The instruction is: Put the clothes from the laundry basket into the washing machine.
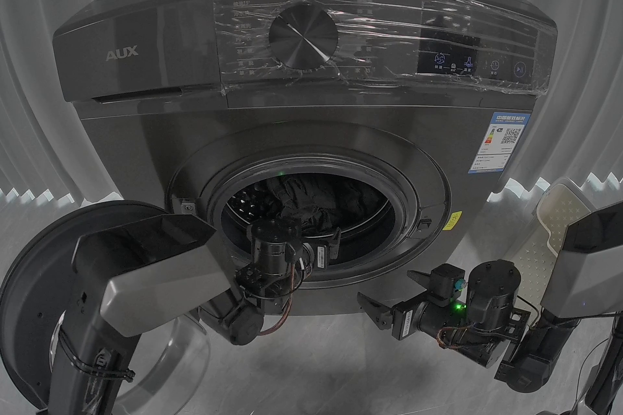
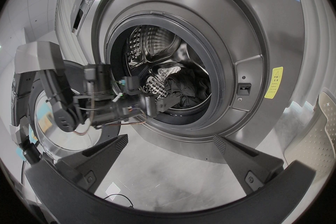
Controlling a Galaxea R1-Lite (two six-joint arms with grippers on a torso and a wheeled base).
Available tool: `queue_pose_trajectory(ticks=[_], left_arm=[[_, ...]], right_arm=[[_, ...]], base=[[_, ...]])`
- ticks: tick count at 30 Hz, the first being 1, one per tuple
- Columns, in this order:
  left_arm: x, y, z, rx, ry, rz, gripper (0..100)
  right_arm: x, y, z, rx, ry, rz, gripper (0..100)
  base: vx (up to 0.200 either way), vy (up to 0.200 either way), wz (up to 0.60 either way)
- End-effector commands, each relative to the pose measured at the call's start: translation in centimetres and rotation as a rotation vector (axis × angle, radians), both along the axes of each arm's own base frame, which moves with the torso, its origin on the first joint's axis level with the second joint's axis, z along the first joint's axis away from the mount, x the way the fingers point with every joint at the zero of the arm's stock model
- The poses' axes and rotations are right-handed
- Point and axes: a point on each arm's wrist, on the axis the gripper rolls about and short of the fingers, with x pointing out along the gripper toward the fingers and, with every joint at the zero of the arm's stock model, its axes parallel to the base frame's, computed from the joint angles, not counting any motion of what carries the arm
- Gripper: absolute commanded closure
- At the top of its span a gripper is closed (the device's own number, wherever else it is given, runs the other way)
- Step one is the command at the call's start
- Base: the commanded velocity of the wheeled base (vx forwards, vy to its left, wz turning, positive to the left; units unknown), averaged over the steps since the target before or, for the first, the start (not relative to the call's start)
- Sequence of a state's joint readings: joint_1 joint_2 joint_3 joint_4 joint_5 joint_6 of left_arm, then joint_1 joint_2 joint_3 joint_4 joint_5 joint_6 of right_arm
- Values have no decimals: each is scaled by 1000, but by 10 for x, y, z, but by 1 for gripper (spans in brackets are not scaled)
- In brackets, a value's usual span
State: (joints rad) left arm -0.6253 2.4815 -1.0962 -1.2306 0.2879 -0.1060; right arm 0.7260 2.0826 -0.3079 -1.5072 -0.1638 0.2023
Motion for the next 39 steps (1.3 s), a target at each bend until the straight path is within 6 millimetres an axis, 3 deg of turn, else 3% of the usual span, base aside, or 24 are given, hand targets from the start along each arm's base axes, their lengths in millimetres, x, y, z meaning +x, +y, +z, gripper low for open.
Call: queue_pose_trajectory(ticks=[1,7,10,15,17,19,23,28,29,32,39], left_arm=[[-43,2,38,-35,-42,-38,0],[-85,19,62,-57,-43,-74,0],[-95,25,69,-64,-41,-61,0],[-126,39,107,-124,-93,-64,0],[-126,39,107,-124,-93,-64,0],[-149,46,118,-144,-95,-97,0],[-159,50,129,-217,-153,-68,0],[-163,58,130,-238,-197,-56,0],[-169,65,121,-190,-166,-23,0],[-175,74,107,-128,-122,41,0],[-189,87,104,-96,-100,40,0]], right_arm=[[1,-4,-1,-9,6,-12,0],[1,-6,5,3,-13,-19,0],[-2,-9,8,-1,-14,-23,0],[-5,-20,23,19,-51,-49,0],[-5,-20,23,19,-51,-49,0],[-7,-23,33,44,-79,-57,0],[-13,-33,48,71,-116,-77,0],[-16,-49,54,69,-129,-134,0],[-18,-56,58,76,-141,-154,0],[-23,-61,65,91,-160,-157,0],[-34,-68,67,75,-157,-157,0]], base=[[0,0,0],[0,0,0],[0,0,0],[0,0,0],[0,0,0],[0,0,0],[0,0,0],[0,0,0],[0,0,0],[-67,0,0],[-200,0,0]])
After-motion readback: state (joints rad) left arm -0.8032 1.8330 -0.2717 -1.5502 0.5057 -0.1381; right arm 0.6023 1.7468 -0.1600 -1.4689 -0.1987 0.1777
